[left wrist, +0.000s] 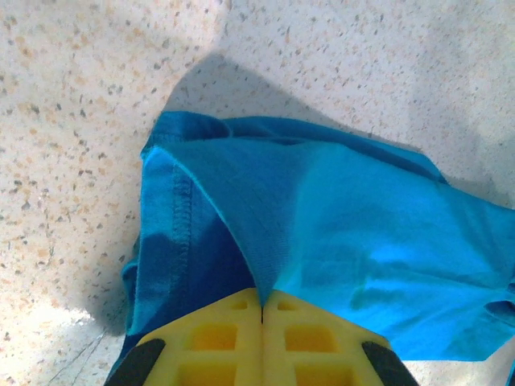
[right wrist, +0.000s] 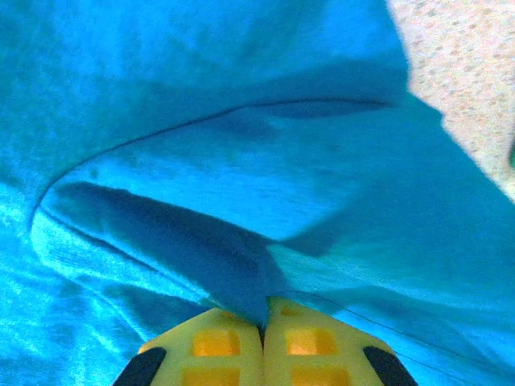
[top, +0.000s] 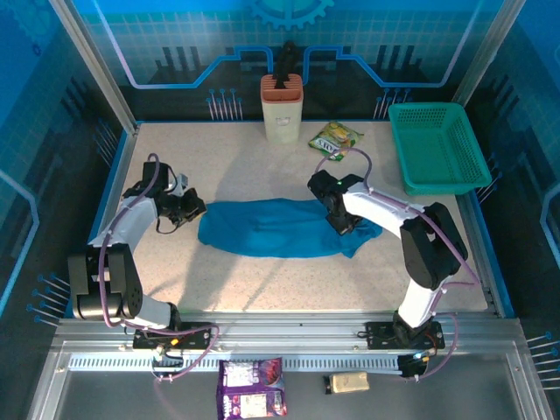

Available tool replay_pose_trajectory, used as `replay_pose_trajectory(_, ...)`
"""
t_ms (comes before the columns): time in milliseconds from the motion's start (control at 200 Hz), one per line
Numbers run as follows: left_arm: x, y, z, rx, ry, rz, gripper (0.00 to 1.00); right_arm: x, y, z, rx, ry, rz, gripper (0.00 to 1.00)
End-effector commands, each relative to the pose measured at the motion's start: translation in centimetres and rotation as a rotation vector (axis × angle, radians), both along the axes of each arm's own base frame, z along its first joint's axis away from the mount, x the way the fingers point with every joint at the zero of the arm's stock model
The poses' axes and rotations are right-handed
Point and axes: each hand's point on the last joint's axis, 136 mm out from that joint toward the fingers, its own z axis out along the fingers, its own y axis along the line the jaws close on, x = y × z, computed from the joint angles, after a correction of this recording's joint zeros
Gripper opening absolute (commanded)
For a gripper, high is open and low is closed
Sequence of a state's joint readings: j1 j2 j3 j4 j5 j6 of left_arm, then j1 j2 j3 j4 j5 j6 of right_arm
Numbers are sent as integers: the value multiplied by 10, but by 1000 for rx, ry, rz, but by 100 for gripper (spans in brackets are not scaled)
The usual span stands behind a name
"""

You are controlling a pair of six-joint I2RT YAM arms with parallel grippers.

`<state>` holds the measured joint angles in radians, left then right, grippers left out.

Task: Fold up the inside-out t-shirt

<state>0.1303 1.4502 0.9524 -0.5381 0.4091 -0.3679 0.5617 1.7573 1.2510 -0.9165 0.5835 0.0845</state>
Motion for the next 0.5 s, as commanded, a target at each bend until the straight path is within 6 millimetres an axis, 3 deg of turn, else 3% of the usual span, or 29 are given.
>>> replay_pose_trajectory(0, 22, 2, 55, -14, -141, 18, 0, 20, -11, 56, 23, -138, -31, 0)
replay_pose_trajectory(125, 44, 3, 128, -14, -312, 22, 0, 50, -25, 133, 84, -338, -78, 0)
replay_pose_trajectory(280, 57, 5, 243, 12, -573, 21, 0, 77, -39, 255, 161, -642, -80, 0)
replay_pose_trajectory(390, 50, 5, 328, 37, -783, 23, 0, 81, -50, 341, 199, -851, -79, 0)
replay_pose_trajectory(495, 32, 7, 396, 84, -958, 33, 0, 66, -63, 412, 234, -1037, -87, 0)
